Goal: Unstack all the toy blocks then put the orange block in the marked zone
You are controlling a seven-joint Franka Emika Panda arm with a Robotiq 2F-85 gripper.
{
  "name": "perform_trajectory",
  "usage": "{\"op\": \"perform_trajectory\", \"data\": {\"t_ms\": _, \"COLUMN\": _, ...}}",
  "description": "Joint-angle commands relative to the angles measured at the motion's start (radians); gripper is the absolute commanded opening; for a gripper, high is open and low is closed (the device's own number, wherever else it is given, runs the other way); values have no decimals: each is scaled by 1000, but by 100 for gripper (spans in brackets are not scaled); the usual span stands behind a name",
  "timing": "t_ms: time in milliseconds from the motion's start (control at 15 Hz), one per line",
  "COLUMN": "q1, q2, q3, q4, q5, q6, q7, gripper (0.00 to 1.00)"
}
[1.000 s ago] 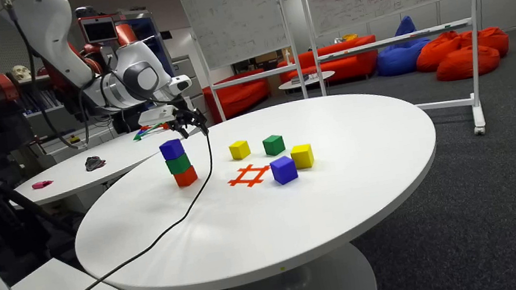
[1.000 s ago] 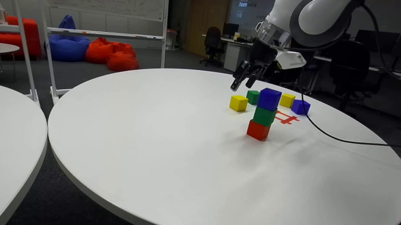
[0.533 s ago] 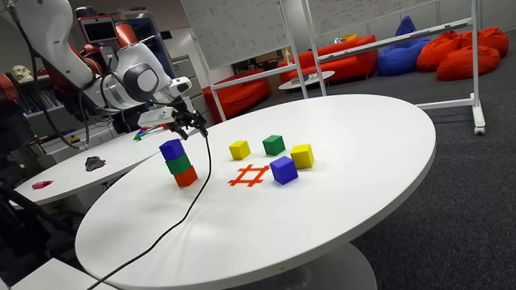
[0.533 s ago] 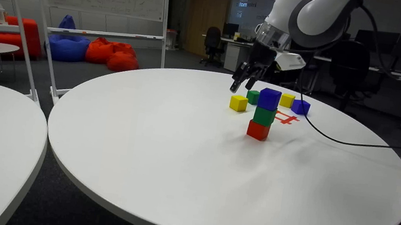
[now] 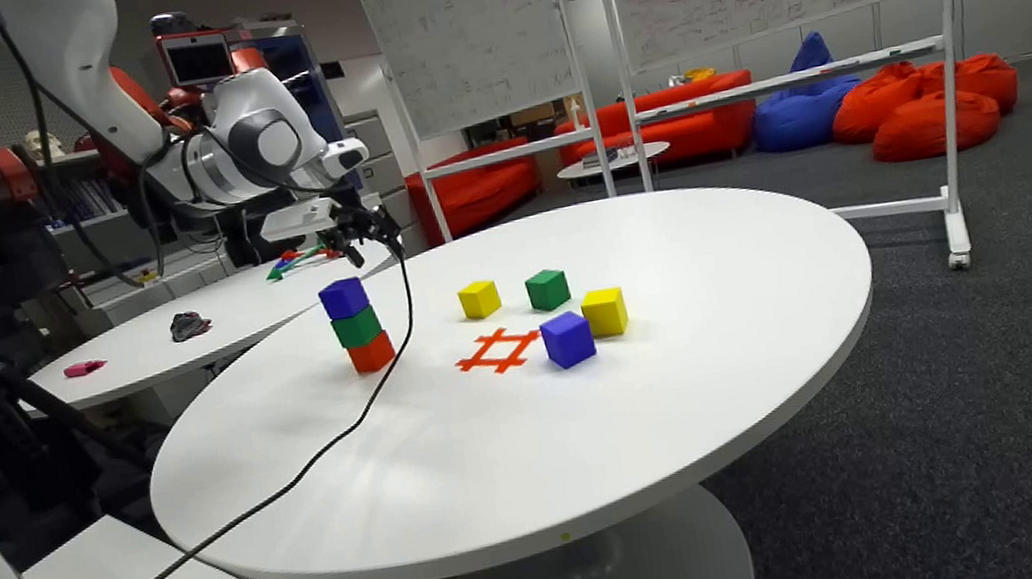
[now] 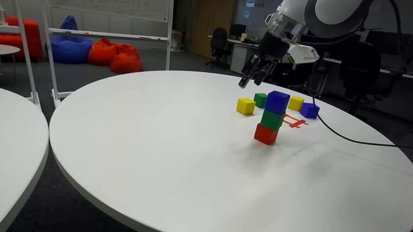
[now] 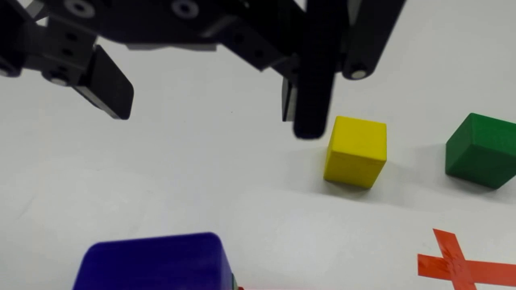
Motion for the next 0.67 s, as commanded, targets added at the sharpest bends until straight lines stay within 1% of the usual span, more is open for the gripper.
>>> {"op": "perform_trajectory", "data": {"t_ms": 0, "q1": 18, "q2": -104, "q3": -12, "q4": -82, "q5": -45, "q6": -26, "q7": 39, "gripper": 100}}
{"op": "perform_trajectory", "data": {"t_ms": 333, "q1": 34, "q2": -161, "q3": -15, "q4": -142, "q5": -122, "q6": -13, "q7": 83, "gripper": 100}}
{"op": "perform_trajectory", "data": {"t_ms": 400, "q1": 17, "q2": -164, "q3": 7, "q4": -144, "q5": -116, "q6": -19, "q7": 57, "gripper": 100}}
{"op": "perform_trajectory", "data": {"t_ms": 467, "q1": 7, "q2": -113, "q3": 13, "q4": -94, "q5": -91, "q6": -14, "q7": 52, "gripper": 100}}
{"op": "perform_trajectory", "data": {"t_ms": 600, "q1": 7, "q2": -124, "q3": 18, "q4": -106, "q5": -94, "q6": -14, "q7": 51, "gripper": 100}}
